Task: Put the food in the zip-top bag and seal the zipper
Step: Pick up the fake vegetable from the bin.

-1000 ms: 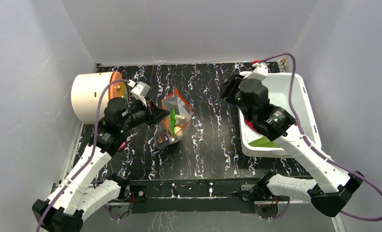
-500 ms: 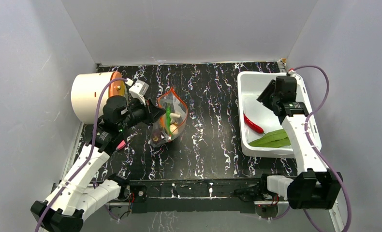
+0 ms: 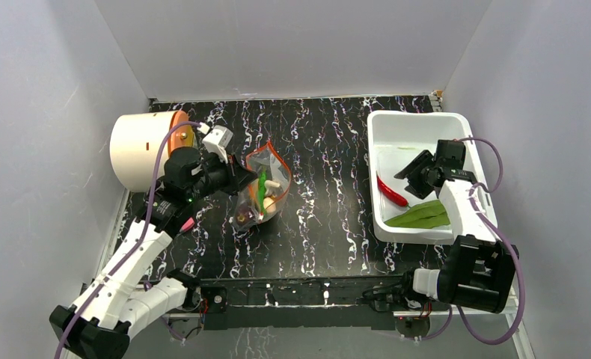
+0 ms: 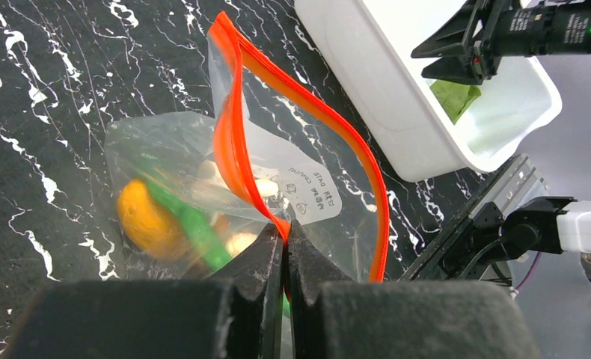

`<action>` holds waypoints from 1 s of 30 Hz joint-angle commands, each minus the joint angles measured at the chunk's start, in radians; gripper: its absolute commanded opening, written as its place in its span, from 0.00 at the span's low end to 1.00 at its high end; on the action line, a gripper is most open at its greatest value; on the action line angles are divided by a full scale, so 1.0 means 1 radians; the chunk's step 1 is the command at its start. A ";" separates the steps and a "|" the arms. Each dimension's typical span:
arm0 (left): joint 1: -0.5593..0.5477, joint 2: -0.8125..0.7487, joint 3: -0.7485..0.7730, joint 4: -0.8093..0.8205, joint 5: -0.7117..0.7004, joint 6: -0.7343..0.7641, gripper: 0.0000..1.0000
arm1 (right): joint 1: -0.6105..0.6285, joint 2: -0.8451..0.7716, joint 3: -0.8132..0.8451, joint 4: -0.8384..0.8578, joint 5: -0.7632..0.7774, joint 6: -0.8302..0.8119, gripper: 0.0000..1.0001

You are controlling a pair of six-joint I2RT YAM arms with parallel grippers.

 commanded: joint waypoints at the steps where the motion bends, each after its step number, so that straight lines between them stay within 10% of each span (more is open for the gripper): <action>1: -0.005 -0.051 -0.008 0.042 -0.008 -0.041 0.00 | 0.001 0.003 -0.006 0.157 -0.139 -0.020 0.49; 21: -0.006 -0.107 -0.011 -0.053 0.008 -0.034 0.00 | 0.141 0.183 0.036 0.275 -0.009 -0.765 0.52; 30: -0.005 -0.121 -0.011 -0.063 -0.010 -0.036 0.00 | 0.253 0.322 0.096 0.254 -0.028 -0.829 0.54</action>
